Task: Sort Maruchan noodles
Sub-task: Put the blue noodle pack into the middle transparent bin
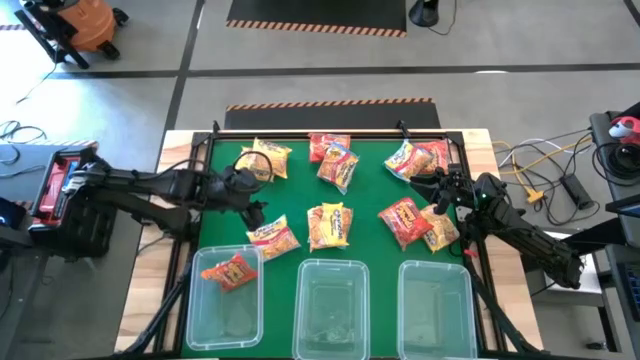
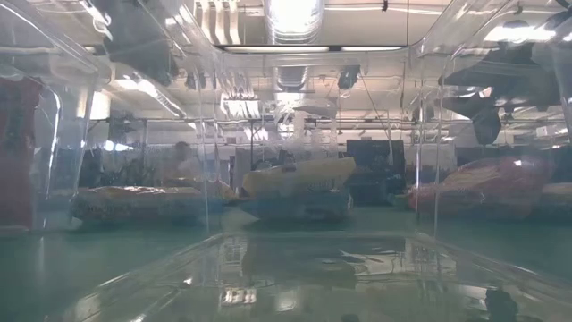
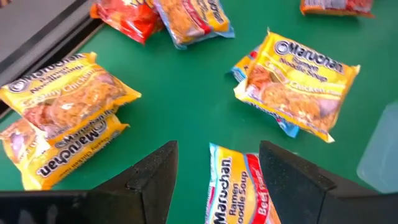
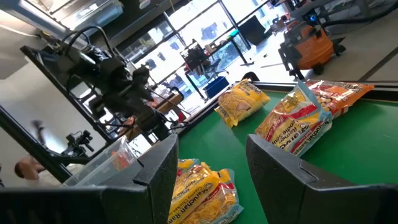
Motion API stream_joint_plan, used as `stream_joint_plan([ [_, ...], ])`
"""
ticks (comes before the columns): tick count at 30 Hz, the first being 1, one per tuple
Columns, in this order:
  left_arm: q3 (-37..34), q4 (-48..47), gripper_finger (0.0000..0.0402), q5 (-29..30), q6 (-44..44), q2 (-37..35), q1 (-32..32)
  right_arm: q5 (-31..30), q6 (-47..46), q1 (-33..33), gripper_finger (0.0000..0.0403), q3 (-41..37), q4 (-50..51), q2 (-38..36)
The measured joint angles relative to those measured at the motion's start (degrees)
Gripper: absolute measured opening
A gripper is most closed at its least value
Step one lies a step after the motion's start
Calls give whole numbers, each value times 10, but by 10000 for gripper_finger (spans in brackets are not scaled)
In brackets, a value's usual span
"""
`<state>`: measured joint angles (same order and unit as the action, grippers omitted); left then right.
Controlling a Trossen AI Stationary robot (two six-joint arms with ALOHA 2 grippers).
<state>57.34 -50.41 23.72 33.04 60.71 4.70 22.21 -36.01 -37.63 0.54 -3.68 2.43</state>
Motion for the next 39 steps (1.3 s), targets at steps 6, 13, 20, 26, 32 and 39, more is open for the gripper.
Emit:
stream_joint_plan([
  [6,0,5,208,8,1,0,-14,-133,-8,0,178,0,-1,0],
  [13,0,45,207,17,-3,0,-62,-197,-152,0,178,0,-11,1],
  [20,0,114,207,8,40,8,-120,-225,-169,0,178,0,-13,2],
  [26,0,168,207,8,65,23,-134,-241,-103,0,178,0,-13,3],
  [32,0,212,207,11,78,46,-160,-305,-144,0,178,0,-14,3],
  [39,0,271,207,12,121,87,-176,-315,-115,0,178,0,-14,3],
])
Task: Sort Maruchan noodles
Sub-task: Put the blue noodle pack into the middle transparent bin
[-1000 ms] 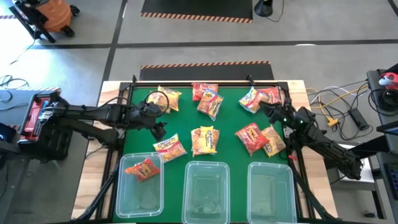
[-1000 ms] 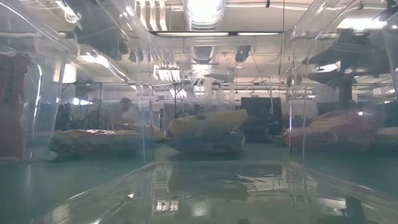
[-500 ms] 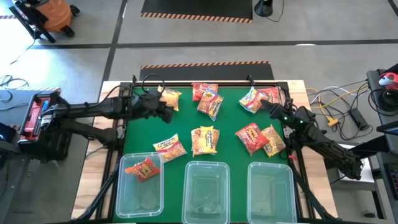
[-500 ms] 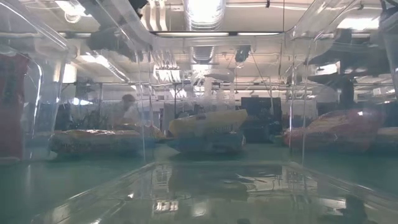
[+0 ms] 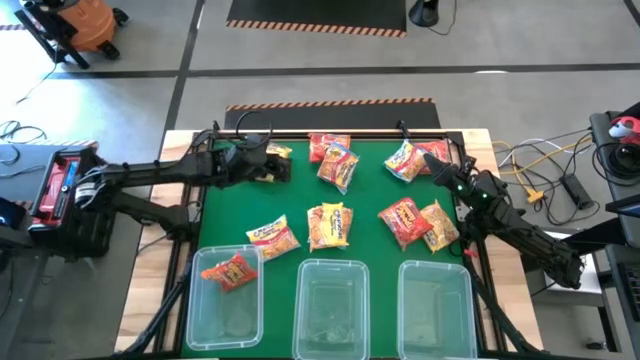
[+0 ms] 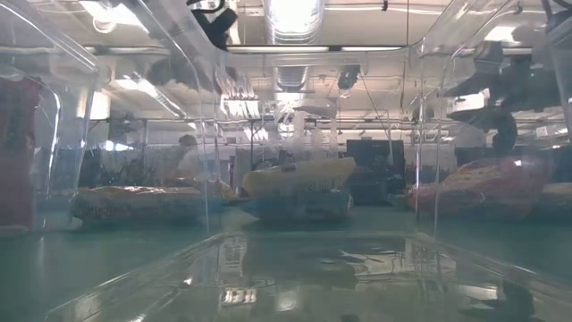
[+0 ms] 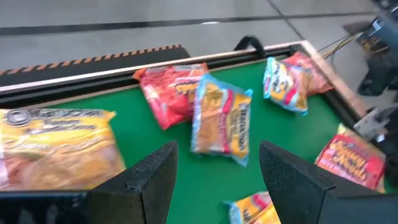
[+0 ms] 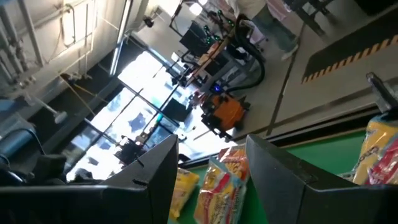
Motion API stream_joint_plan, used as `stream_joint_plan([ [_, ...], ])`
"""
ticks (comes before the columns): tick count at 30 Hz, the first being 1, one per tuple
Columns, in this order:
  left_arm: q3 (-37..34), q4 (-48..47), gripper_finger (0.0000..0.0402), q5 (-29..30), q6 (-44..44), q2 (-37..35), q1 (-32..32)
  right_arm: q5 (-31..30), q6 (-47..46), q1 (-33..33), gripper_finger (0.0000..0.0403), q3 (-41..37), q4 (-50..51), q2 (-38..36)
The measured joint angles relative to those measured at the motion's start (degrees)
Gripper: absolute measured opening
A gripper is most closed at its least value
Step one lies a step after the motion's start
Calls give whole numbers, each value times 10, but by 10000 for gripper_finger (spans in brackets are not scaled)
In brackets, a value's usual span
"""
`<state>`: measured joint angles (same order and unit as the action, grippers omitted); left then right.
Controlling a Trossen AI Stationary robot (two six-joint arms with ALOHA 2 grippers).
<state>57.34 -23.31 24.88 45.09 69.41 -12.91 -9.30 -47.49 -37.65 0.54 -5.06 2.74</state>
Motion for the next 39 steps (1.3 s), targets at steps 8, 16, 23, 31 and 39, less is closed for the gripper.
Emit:
stream_joint_plan([
  [8,0,163,207,-80,3,59,-5,3,6,0,178,0,-39,0],
  [16,8,205,207,-120,56,113,-22,9,-19,0,178,0,-25,1],
  [23,60,200,207,-140,38,173,-28,18,13,0,178,43,-30,32],
  [31,131,152,207,-162,29,238,-41,23,36,0,178,142,99,142],
  [39,142,119,207,-196,39,283,-54,51,38,-1,178,259,237,285],
])
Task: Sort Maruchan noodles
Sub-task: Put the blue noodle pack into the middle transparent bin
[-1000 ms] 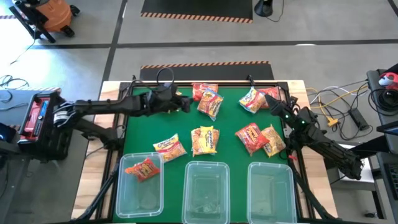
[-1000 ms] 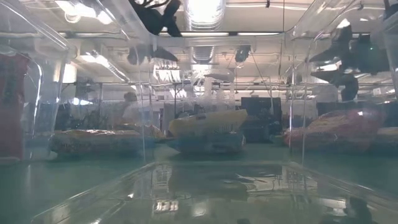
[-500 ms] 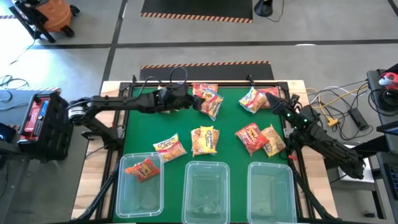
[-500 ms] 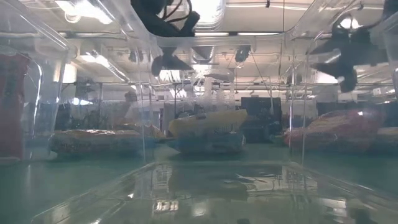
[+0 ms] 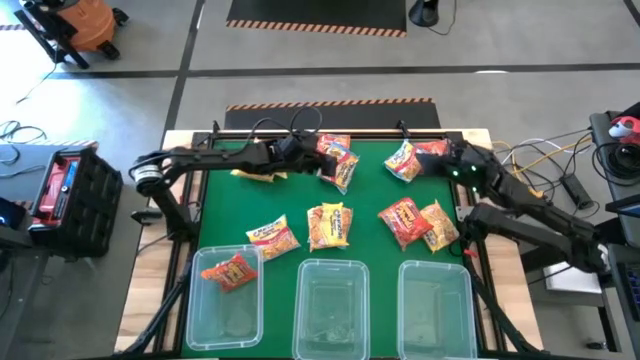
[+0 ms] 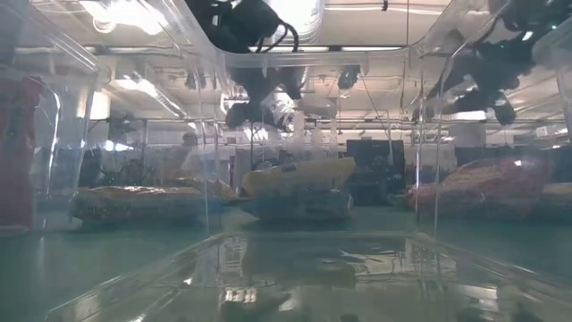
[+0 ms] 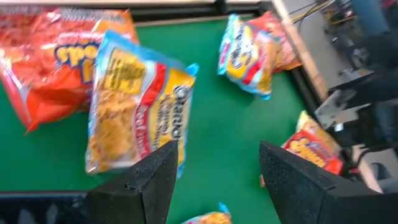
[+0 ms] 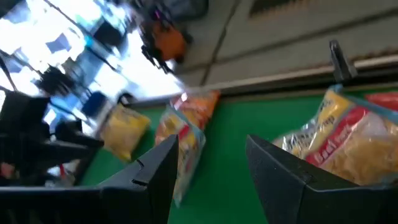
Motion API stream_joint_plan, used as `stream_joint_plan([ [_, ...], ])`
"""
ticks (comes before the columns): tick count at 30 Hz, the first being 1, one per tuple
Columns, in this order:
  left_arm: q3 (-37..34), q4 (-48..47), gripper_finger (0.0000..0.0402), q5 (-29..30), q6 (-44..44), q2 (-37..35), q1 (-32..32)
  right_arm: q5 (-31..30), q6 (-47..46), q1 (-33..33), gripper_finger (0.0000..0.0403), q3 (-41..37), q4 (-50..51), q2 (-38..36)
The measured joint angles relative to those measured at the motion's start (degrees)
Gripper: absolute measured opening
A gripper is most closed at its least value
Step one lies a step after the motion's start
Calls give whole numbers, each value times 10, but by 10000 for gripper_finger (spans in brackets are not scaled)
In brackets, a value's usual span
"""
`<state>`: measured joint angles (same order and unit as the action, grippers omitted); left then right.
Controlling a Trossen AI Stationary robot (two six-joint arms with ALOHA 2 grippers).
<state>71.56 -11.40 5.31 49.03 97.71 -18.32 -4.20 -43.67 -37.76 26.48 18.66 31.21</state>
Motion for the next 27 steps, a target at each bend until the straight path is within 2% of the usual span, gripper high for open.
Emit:
stream_joint_plan([
  [10,-49,-2,207,-23,-4,0,-26,105,1,0,178,56,14,152],
  [19,-91,4,207,-26,12,3,-44,124,-21,0,178,90,-32,232],
  [27,-100,31,207,-29,9,3,-51,132,-32,1,178,118,-46,305],
])
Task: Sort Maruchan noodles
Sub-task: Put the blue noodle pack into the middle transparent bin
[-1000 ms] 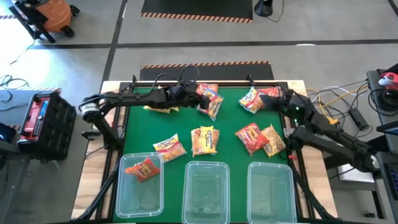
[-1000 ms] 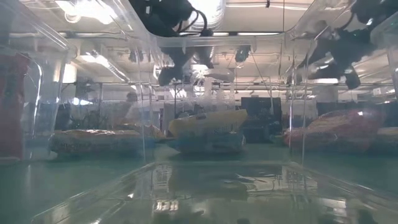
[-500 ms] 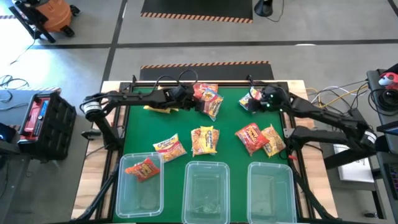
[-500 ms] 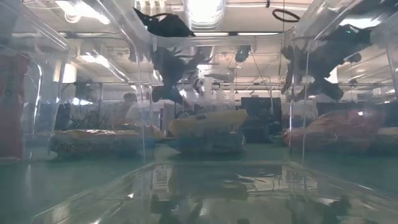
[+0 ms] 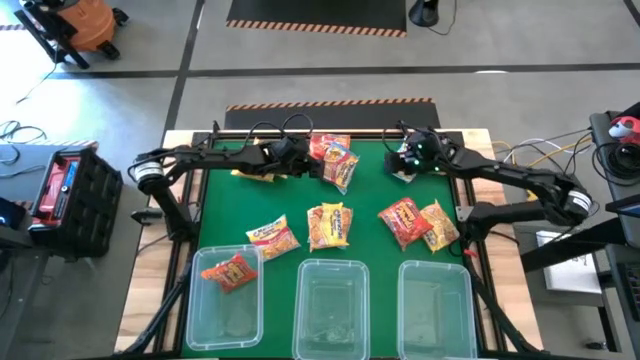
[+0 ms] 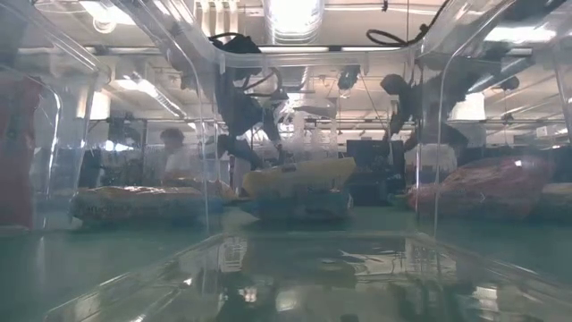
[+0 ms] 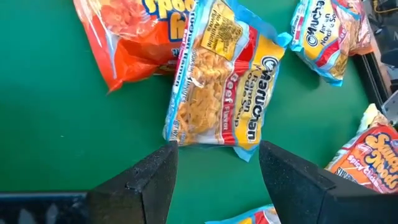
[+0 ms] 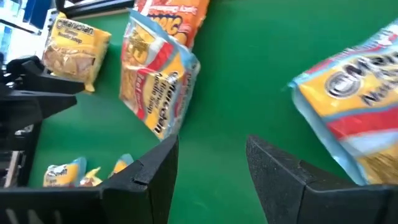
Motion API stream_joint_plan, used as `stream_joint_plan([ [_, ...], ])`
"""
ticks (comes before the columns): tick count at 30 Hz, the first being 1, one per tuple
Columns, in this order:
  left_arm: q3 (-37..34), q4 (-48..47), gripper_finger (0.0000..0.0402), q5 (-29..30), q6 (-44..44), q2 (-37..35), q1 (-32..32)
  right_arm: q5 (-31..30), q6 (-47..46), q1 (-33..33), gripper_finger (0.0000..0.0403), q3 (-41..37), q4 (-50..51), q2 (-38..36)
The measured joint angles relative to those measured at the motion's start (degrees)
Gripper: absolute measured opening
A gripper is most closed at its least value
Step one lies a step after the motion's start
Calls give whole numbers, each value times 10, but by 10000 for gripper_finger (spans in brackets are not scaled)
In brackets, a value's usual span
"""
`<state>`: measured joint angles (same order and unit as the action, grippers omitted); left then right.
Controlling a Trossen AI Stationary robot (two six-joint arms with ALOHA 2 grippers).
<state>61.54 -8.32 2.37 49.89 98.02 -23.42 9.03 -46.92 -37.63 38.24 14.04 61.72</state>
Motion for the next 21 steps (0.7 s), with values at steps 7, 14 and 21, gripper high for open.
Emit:
stream_joint_plan([
  [7,-14,-4,207,-1,-13,0,0,3,6,13,178,32,-60,69],
  [14,-54,46,207,-34,-28,0,-1,2,16,18,178,57,-61,141],
  [21,-102,137,207,-43,-30,0,-2,5,8,22,178,69,-75,192],
])
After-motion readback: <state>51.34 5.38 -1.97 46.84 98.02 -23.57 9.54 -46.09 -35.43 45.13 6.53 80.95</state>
